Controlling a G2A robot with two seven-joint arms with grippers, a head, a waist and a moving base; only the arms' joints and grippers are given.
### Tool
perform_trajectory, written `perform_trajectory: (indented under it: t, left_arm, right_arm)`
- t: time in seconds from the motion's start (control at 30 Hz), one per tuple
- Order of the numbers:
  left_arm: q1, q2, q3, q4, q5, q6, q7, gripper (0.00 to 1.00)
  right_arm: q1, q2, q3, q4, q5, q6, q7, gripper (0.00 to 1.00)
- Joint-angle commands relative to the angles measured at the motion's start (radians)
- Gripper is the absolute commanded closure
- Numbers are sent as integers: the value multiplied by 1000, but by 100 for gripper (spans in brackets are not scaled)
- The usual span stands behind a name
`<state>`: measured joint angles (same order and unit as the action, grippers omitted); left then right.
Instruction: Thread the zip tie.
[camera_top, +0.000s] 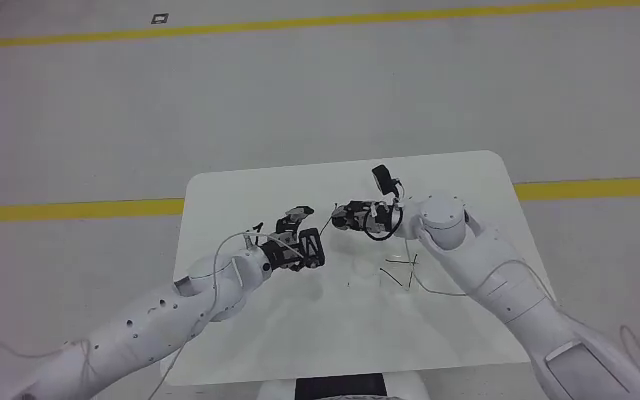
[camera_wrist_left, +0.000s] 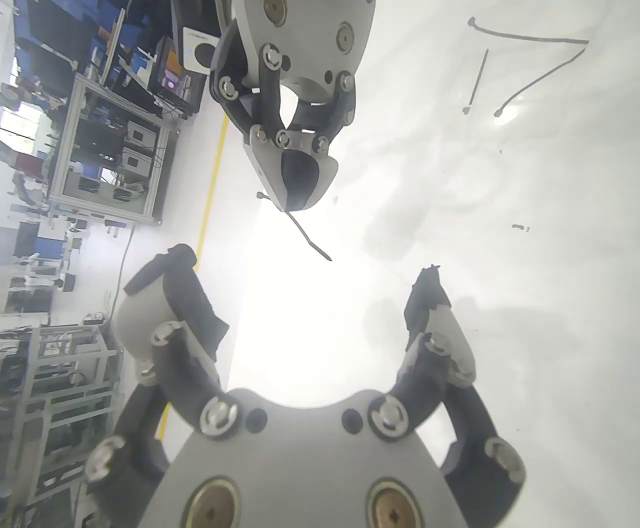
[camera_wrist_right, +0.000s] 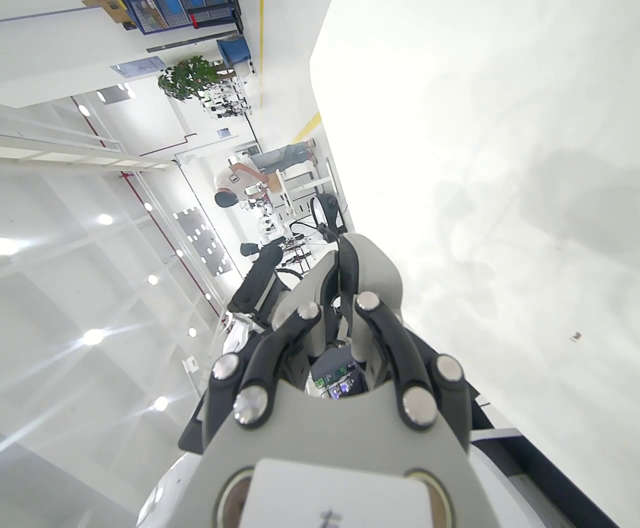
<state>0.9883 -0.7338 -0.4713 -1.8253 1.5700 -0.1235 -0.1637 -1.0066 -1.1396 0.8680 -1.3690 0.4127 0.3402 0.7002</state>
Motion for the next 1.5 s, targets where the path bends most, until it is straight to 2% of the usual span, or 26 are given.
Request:
perform_trajectory:
  t: [0.0, 0.07, 0.17, 0.2, 0.57, 0.9, 1.03, 1.17, 1.33, 1.47]
  left_arm:
    - [-14, 0, 18, 2, 0, 3, -4, 21]
    - [-26, 0, 34, 4, 0, 12, -6, 30]
    - [-48, 0, 61, 9, 0, 24, -3, 49]
    - [-57, 0, 70, 9, 0, 29, -2, 51]
    - [-135, 6, 185, 23, 0, 101, 1, 60]
    - [-190, 4, 264, 30, 0, 152, -4, 70]
    - [-210, 3, 289, 33, 0, 168, -9, 71]
    - [-221, 2, 301, 33, 0, 178, -18, 74]
    - [-223, 1, 301, 32, 0, 178, -21, 86]
    - [-224, 0, 301, 32, 0, 177, -21, 89]
  right_arm:
    - [-3, 0, 3, -1, 0, 0, -2, 100]
    - [-5, 0, 5, -3, 0, 0, -4, 100]
    - [-8, -1, 7, -6, 1, 0, -4, 100]
    - [-8, -1, 8, -6, 2, 0, -5, 100]
    - [-9, -1, 5, -5, 14, 0, -3, 100]
    - [-2, -3, -16, -3, 21, 0, 6, 100]
    - [2, -3, -23, 0, 23, 0, 8, 100]
    - [7, -3, -32, 5, 27, 0, 10, 100]
    - [14, -2, -41, 11, 31, 0, 12, 100]
    - [18, 0, -47, 14, 35, 0, 11, 100]
